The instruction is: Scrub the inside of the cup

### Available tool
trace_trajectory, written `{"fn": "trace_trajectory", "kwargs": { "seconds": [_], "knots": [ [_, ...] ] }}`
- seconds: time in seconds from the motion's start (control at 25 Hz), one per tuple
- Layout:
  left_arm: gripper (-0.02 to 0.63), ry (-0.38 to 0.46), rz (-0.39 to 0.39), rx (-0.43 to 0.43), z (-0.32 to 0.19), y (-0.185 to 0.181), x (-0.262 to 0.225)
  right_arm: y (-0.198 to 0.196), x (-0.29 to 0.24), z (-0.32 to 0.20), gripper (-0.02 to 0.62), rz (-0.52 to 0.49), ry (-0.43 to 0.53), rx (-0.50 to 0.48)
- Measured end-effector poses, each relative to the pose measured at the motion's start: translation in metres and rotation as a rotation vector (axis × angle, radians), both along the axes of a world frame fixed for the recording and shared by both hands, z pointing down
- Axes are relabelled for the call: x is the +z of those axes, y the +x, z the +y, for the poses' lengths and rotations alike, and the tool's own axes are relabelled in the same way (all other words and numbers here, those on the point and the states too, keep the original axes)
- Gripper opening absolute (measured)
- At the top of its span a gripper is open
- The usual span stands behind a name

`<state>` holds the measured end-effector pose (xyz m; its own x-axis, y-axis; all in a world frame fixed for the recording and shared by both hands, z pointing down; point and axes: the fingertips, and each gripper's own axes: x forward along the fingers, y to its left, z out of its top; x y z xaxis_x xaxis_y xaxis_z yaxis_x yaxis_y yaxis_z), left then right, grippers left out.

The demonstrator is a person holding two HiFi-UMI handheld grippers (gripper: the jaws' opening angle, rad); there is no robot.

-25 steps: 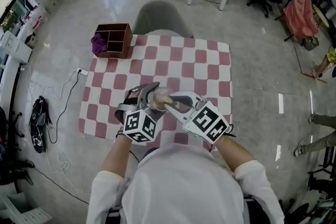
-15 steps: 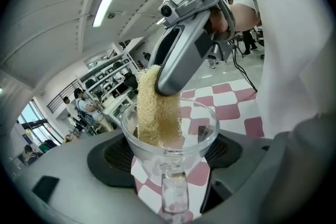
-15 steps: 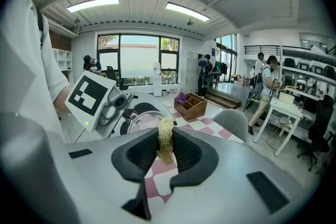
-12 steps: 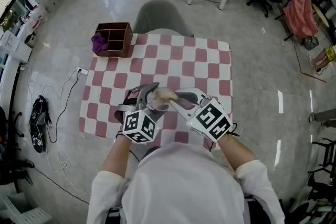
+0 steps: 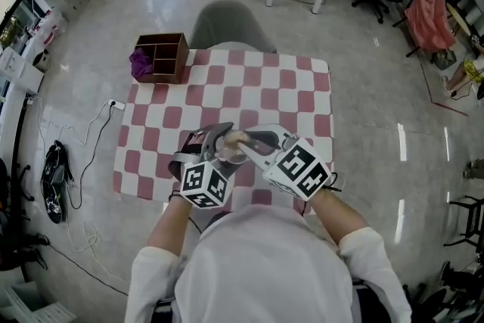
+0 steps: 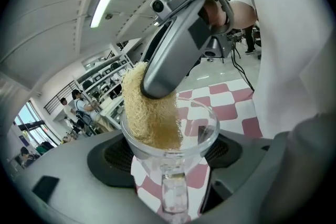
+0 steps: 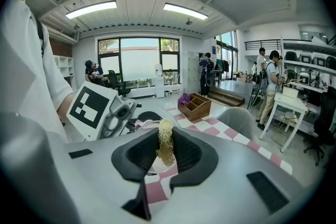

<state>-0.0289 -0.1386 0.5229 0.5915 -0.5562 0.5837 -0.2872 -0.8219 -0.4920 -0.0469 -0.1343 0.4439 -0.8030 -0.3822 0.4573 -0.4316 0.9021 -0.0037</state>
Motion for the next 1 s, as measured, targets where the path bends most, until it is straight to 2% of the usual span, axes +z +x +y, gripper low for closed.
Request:
{"fn": "trace_trajectory", "kwargs": {
  "seconds": [0.2,0.52,0.8,1.0],
  "knots": [
    [0.383,-0.034,0.115,-0.043,-0.003,-0.003,-0.007,0.018,0.0,-0.009,0.087,-0.044,-0.016,0.08],
    [0.383,-0.126,0.311,-0.108,-0.017,-0.007,-0.007,0.035,-0.007,-0.015,0.087,-0.339,-0.126,0.209],
    [0.383,-0.156,0.384,-0.124,-0.035,-0.005,-0.005,0.04,-0.014,-0.027,0.087,-0.39,-0.083,0.264],
    [0.383,-0.176,0.452,-0.183,-0.057,-0.013,0.005,0.055,-0.017,-0.039,0.087,-0.447,-0.06,0.364]
  ]
}}
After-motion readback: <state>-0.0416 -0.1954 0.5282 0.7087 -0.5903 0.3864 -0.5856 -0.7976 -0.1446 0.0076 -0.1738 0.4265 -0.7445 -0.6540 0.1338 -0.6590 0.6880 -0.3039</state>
